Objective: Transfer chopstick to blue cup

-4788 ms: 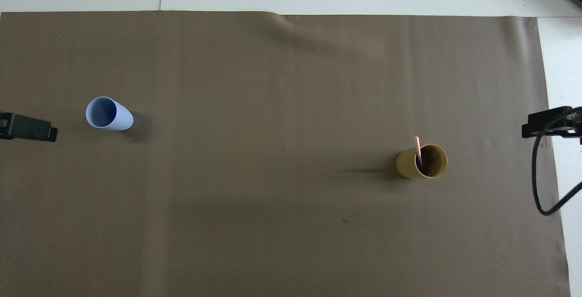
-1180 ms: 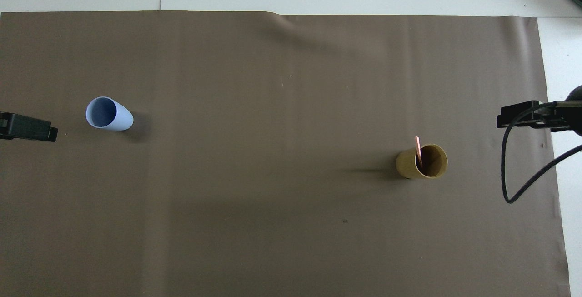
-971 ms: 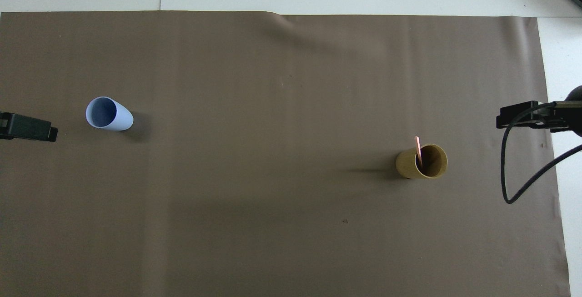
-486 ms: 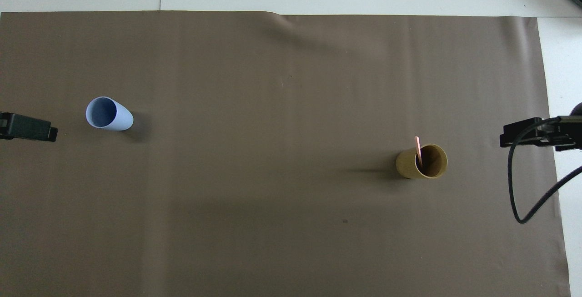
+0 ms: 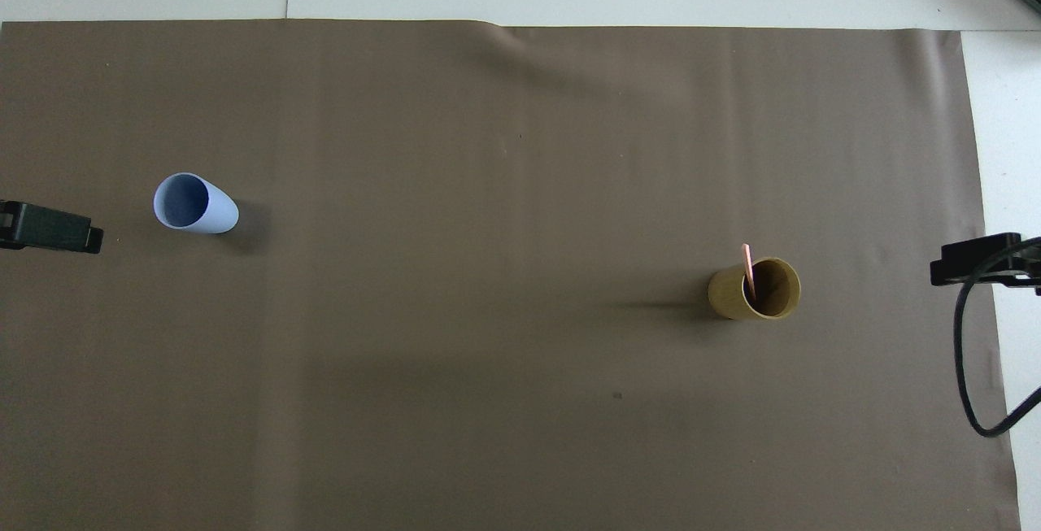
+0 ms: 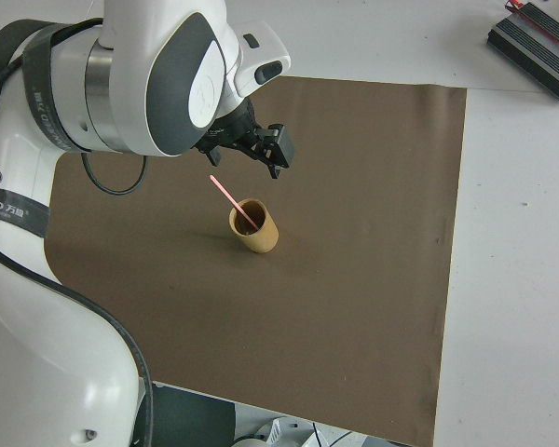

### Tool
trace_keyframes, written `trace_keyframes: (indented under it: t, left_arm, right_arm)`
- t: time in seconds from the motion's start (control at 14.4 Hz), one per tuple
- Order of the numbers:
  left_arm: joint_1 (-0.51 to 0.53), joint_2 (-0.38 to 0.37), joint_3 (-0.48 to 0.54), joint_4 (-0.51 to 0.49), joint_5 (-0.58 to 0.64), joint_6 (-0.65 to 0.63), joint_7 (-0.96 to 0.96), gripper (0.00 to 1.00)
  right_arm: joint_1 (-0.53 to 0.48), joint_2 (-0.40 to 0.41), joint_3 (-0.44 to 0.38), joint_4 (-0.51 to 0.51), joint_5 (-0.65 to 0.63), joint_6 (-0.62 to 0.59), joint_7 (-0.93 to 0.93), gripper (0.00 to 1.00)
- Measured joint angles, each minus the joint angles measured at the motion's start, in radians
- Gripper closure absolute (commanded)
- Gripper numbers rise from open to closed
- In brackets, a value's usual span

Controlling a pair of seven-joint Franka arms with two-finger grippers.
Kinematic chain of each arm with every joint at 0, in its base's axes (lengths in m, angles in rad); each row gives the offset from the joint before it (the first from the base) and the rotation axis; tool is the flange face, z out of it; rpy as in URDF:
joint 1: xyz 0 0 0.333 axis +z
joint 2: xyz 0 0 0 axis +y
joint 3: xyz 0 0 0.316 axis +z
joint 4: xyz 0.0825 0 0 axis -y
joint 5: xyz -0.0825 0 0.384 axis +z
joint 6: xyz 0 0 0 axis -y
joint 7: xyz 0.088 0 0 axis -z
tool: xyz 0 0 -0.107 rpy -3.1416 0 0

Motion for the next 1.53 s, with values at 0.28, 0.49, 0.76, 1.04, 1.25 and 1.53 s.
trace_keyframes:
  t: [0.28, 0.49, 0.76, 1.04, 1.25, 1.53]
  left_arm:
    - [0.000, 0.000, 0.000, 0.000, 0.000, 0.000, 0.000, 0.00]
    - [0.000, 0.000, 0.000, 0.000, 0.000, 0.000, 0.000, 0.00]
    - [0.000, 0.000, 0.002, 0.001, 0.000, 0.001, -0.001, 0.00]
    - [0.000, 0.000, 0.005, 0.003, 0.010, -0.018, 0.002, 0.00]
    - [0.000, 0.010, 0.012, 0.028, 0.020, -0.048, 0.025, 0.00]
    - [0.003, 0.055, 0.023, 0.094, 0.019, -0.099, 0.028, 0.00]
  right_arm:
    - [0.001, 0.000, 0.000, 0.000, 0.000, -0.001, -0.001, 0.00]
    - [0.019, 0.000, -0.010, 0.000, 0.000, -0.001, -0.001, 0.00]
    - [0.042, 0.000, -0.033, 0.000, 0.000, -0.001, -0.001, 0.00]
    - [0.043, 0.000, -0.035, 0.000, 0.000, -0.001, -0.002, 0.00]
    - [0.044, 0.000, -0.035, -0.001, 0.000, -0.001, -0.022, 0.00]
    - [0.044, 0.001, -0.035, -0.004, 0.000, -0.001, -0.076, 0.00]
